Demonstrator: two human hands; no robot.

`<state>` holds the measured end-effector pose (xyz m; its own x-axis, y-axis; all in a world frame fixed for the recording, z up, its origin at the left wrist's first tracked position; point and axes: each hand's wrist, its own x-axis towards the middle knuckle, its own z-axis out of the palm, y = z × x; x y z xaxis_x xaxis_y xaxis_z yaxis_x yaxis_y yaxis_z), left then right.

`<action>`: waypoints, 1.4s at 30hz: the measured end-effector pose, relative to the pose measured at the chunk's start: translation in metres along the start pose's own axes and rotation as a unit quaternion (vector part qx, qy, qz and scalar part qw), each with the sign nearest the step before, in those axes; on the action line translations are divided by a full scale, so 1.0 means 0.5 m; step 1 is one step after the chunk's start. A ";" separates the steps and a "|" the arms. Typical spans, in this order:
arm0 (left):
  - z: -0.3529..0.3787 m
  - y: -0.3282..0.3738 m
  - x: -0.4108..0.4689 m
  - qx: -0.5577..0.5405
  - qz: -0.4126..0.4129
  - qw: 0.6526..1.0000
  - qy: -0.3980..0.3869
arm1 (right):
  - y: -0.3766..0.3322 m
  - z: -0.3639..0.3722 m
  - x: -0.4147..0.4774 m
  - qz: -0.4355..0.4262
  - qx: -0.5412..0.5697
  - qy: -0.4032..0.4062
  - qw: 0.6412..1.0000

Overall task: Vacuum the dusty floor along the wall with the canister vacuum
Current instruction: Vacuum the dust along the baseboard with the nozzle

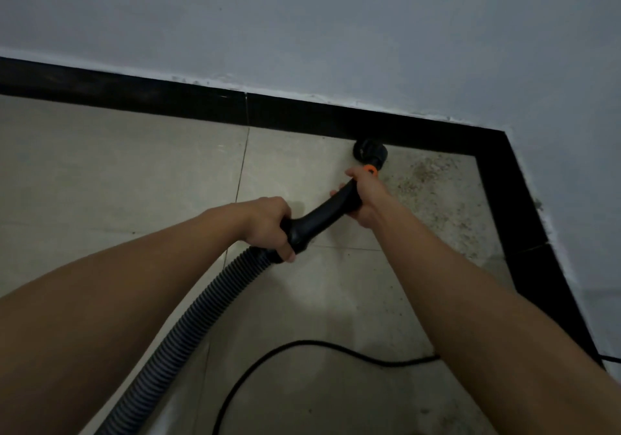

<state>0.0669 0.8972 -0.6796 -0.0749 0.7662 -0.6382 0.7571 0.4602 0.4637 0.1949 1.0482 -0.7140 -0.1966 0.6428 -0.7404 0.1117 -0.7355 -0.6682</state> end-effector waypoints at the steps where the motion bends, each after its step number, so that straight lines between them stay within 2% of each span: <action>1: -0.004 0.009 0.006 -0.010 0.002 1.000 0.007 | -0.015 0.001 0.009 -0.003 -0.013 0.000 1.000; 8: -0.007 -0.006 -0.009 -0.014 -0.016 1.000 0.015 | -0.018 0.032 0.029 0.000 -0.047 -0.026 0.999; 20: -0.019 -0.180 -0.144 -0.110 -0.119 0.985 0.060 | 0.054 0.260 -0.055 -0.007 -0.113 -0.115 0.987; 24: 0.017 -0.224 -0.195 -0.047 -0.154 0.982 0.103 | 0.092 0.342 -0.104 0.007 -0.134 -0.147 0.980; 26: 0.026 -0.248 -0.229 -0.003 -0.171 0.978 0.117 | 0.128 0.363 -0.127 0.030 -0.098 -0.162 0.981; 28: 0.024 -0.275 -0.273 0.035 -0.189 0.976 0.099 | 0.182 0.366 -0.154 0.085 0.001 -0.198 0.976; 30: 0.022 -0.306 -0.320 0.045 -0.211 0.974 0.062 | 0.241 0.360 -0.190 0.148 0.124 -0.246 0.950; 32: 0.029 -0.332 -0.367 0.039 -0.230 0.972 0.023 | 0.298 0.363 -0.230 0.173 0.190 -0.267 0.929; 37: 0.073 -0.398 -0.474 0.092 -0.291 0.952 -0.038 | 0.412 0.410 -0.348 0.215 0.201 -0.249 0.923; 42: 0.100 -0.440 -0.555 0.128 -0.315 0.940 -0.033 | 0.514 0.405 -0.439 0.237 0.244 -0.212 0.916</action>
<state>-0.0465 0.5609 -0.6354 -0.5271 0.3443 -0.7769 0.7072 0.6846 -0.1764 0.0695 0.6747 -0.7084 -0.6106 0.1615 -0.7753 -0.1465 -0.9851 -0.0898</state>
